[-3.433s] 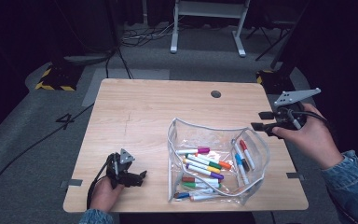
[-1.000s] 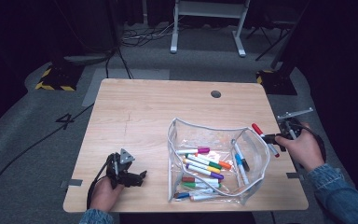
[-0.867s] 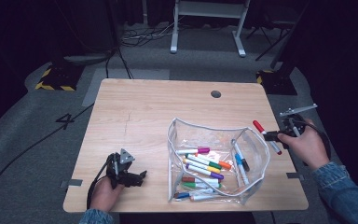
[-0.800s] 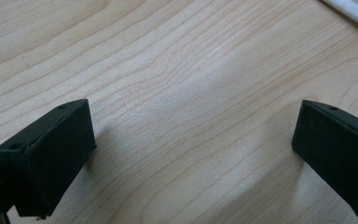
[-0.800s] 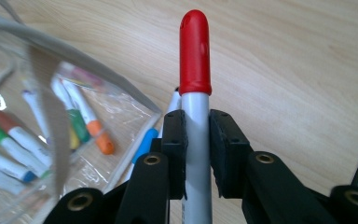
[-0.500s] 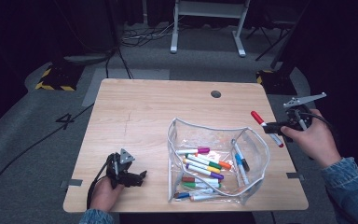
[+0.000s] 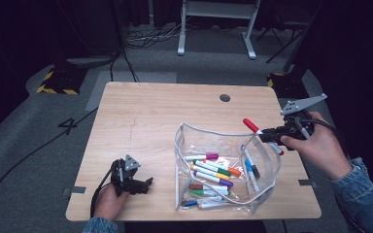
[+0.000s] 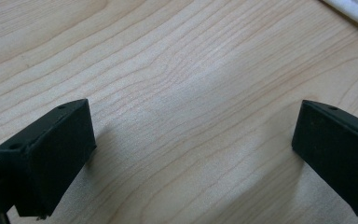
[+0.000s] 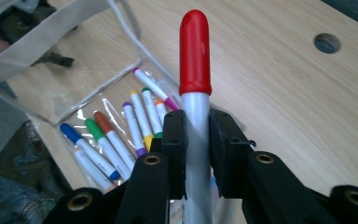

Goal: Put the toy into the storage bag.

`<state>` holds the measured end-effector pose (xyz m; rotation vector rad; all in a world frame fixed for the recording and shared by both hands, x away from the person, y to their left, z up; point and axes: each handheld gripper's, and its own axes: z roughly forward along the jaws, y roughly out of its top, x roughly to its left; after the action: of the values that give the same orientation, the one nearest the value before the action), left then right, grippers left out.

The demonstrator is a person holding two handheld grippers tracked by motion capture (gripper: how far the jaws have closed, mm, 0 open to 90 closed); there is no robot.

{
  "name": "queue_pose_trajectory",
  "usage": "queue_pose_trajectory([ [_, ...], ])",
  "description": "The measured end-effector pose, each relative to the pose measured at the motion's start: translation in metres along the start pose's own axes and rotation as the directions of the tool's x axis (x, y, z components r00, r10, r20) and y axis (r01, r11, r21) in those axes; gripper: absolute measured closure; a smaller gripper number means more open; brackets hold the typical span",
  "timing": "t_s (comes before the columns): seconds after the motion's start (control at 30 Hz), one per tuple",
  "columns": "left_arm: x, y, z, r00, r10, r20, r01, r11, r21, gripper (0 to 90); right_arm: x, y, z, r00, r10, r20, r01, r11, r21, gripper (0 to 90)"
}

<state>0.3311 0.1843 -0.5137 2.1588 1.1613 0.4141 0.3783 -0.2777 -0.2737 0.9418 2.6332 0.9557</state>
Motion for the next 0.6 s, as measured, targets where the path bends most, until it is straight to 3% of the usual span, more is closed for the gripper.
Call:
queue_pose_trajectory([
  [0.3, 0.000, 0.000, 0.000, 1.0000, 0.001, -0.001, -0.001, 1.0000, 0.000, 0.0, 0.035, 0.014, 0.022, 0.9912, -0.106, -0.079, 0.110, 0.993, 0.046, 77.2],
  [0.6, 0.000, 0.000, 0.000, 1.0000, 0.001, 0.000, -0.001, 1.0000, 0.000, 0.0, 0.059, 0.018, 0.054, 0.9718, -0.177, -0.155, 0.195, 0.975, 0.106, 77.2],
])
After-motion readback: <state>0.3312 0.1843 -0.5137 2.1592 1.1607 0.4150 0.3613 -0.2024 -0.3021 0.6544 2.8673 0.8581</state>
